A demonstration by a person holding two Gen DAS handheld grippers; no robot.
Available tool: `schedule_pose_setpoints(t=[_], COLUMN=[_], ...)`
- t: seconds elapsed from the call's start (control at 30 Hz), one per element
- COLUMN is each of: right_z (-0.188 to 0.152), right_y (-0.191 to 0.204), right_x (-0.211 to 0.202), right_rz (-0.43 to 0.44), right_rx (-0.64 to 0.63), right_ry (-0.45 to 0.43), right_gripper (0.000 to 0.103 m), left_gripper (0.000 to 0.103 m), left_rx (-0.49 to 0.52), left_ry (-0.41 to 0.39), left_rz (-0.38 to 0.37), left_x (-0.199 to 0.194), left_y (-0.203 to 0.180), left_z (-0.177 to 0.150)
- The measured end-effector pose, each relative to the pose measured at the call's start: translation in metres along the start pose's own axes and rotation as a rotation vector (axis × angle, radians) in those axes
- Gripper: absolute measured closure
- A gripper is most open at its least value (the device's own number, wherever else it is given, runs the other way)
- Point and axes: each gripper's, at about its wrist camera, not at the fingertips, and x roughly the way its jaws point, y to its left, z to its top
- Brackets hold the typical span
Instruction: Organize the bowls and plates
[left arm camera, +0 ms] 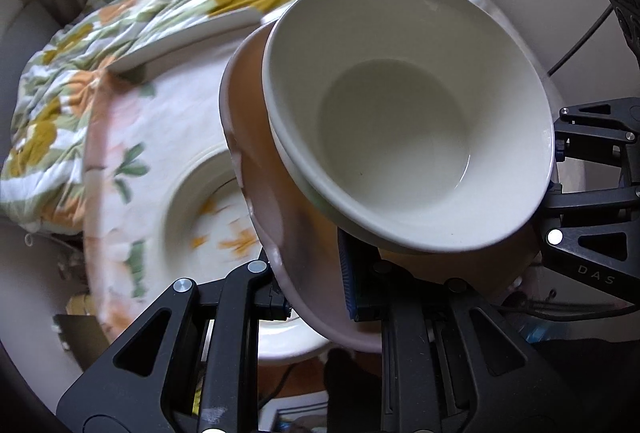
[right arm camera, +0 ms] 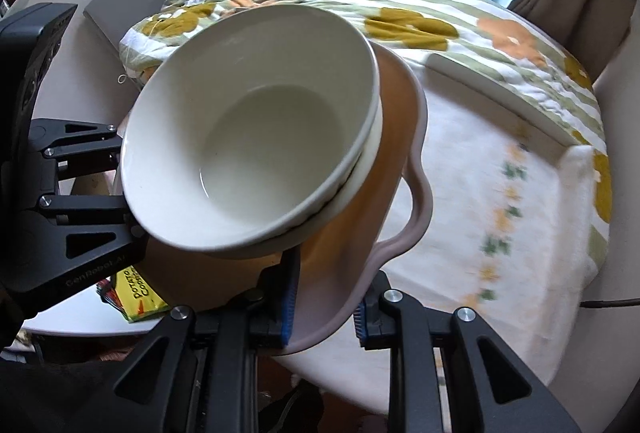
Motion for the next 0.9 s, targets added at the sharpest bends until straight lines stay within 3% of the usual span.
schedule_pose_setpoints(t=[0.13, 0.33, 0.7, 0.9], right_z=[0.007, 0.011, 0.011, 0.013], right_y=[0.037, 0.078, 0.090, 0.088], right_x=[0.018, 0.051, 0.073, 0.073], right_rz=[0.012, 0.018, -0.026, -0.030], right_rx=[0.028, 0.074, 0.104, 0.162], right_ry=[0.013, 0.044, 0.047, 0.029], right_gripper=[0.082, 0.082, 0.082, 0.082], left_gripper=[0.087, 0.088, 0.088, 0.088], left_rx=[0.017, 0.029, 0.018, -0.099], left_ry=[0.029, 0.061, 0.064, 0.076], left_rz=[-0.003, -0.011, -0.029, -0.064], left_x=[0.006, 0.024, 0.051, 0.054], left_y=[0.047, 0.081, 0.099, 0.110], left_z=[-0.021, -0.045, -0.045, -0.045])
